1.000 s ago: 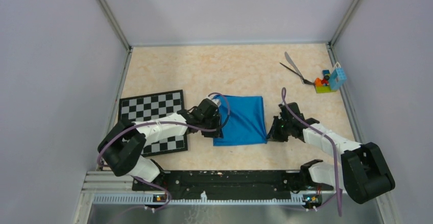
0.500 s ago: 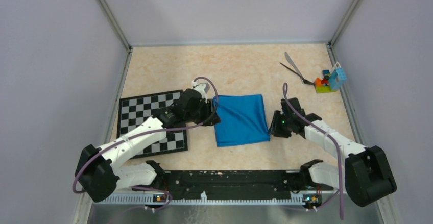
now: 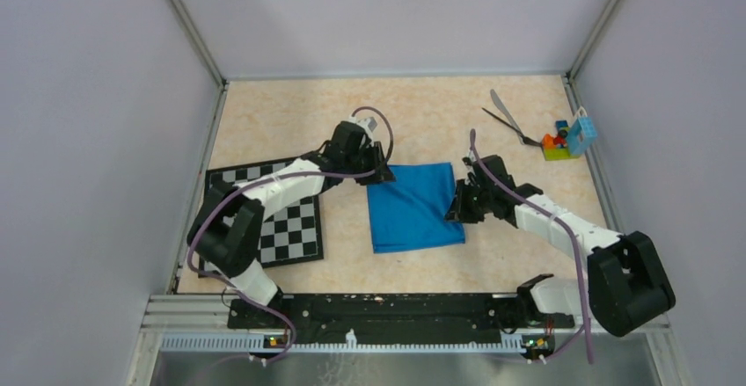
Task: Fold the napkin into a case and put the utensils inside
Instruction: Smooth out the lower triangle-folded napkin at the center of the board.
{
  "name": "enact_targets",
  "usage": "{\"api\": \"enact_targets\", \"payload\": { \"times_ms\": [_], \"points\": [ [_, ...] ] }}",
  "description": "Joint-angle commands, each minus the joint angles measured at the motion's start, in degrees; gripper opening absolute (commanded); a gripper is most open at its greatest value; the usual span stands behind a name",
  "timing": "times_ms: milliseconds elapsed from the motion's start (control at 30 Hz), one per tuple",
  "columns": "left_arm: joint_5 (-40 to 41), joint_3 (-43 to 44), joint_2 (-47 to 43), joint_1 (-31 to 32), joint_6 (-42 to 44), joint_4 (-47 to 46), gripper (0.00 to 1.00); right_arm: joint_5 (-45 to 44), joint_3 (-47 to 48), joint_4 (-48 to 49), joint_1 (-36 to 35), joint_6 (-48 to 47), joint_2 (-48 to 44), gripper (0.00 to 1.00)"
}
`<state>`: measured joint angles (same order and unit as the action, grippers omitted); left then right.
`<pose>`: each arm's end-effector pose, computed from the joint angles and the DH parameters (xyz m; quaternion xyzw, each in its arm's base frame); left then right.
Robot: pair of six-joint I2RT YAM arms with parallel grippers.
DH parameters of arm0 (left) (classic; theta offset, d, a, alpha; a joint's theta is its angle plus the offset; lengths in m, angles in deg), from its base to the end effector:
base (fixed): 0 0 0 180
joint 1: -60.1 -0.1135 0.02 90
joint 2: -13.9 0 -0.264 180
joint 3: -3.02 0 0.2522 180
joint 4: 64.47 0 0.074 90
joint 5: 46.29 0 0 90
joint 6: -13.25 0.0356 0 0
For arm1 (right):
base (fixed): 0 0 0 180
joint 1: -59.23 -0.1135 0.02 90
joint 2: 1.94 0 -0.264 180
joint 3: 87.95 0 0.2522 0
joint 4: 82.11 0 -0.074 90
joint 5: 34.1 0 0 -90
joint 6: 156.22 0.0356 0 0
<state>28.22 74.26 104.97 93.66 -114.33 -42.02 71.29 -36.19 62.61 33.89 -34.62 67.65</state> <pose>0.2800 -0.1972 0.2190 0.0227 0.9075 -0.3334 0.2543 0.2066 0.1083 0.1971 0.0090 0.9410 0.2611 0.2151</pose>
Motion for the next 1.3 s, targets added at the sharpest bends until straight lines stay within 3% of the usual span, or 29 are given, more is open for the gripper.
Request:
{"api": "enact_targets", "payload": {
  "times_ms": [0,167,300,500,600,733,833,900,1267],
  "points": [
    [-4.1,6.2,6.9,-2.6,0.9,-6.2,0.34,-0.3,-4.4,3.8,-0.4,1.2,2.4,0.04],
    [-3.4,10.2,16.0,-4.0,2.7,-5.6,0.32,-5.2,-8.1,4.7,-0.2,2.3,1.7,0.03],
    [-1.6,13.8,20.6,-4.3,5.6,-2.9,0.32,0.2,-8.1,6.6,-0.2,-0.1,2.6,0.06],
    [-4.2,19.5,20.0,-4.2,8.3,1.5,0.4,1.8,1.4,3.7,2.6,-3.4,1.0,0.42],
    [-7.5,18.8,15.3,-4.1,7.3,1.3,0.53,6.2,5.8,6.1,7.5,-4.1,5.8,0.45],
    [-9.3,14.2,8.1,-4.0,5.4,0.4,0.61,9.4,12.2,9.1,9.4,-4.7,14.7,0.41],
    [-11.7,6.6,3.1,-3.7,2.4,-3.2,0.56,10.1,15.2,10.6,10.5,-4.2,20.0,0.21],
    [-12.8,0.8,0.0,-3.0,0.2,-6.0,0.51,10.7,15.5,11.8,11.2,-4.0,22.5,0.15],
    [-8.1,-18.2,-5.4,6.6,-4.4,-11.2,0.42,8.8,9.8,16.8,14.9,-5.3,28.2,0.12]
  ]
}}
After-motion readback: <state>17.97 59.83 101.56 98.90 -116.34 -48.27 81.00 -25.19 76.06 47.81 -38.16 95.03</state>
